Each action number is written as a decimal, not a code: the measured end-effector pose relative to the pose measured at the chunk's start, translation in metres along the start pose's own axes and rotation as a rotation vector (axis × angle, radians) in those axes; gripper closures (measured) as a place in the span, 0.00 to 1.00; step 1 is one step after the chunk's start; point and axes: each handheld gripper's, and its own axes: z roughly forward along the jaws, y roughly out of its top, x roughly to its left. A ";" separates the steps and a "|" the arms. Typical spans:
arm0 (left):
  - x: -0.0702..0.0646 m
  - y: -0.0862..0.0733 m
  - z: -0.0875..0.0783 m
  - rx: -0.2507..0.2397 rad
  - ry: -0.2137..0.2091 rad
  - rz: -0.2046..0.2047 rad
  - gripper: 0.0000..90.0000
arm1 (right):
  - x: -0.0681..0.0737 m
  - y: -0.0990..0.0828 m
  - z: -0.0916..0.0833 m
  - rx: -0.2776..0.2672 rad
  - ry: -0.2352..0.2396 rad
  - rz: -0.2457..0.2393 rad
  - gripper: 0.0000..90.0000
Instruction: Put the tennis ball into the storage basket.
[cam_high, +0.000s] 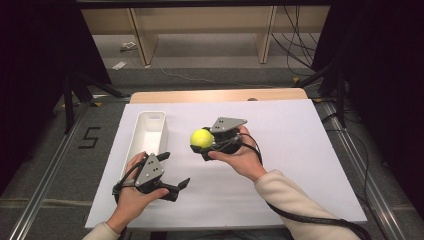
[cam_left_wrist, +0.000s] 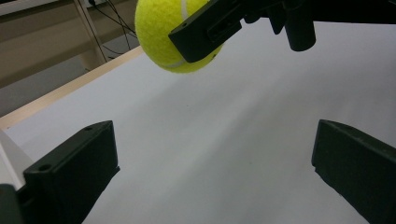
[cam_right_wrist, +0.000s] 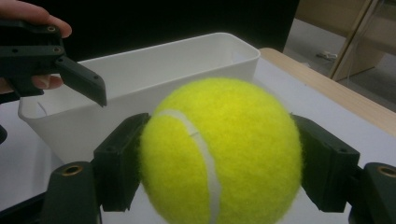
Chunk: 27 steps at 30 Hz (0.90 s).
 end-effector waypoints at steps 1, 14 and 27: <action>0.000 0.000 0.000 0.000 0.001 0.001 0.00 | 0.000 0.001 0.000 -0.001 0.001 0.002 0.29; 0.000 0.000 0.000 -0.002 0.003 0.002 0.00 | 0.000 0.006 0.004 -0.008 0.004 0.002 0.29; 0.001 0.000 0.000 -0.006 0.012 0.014 0.00 | 0.000 0.010 0.006 -0.015 0.005 0.008 0.29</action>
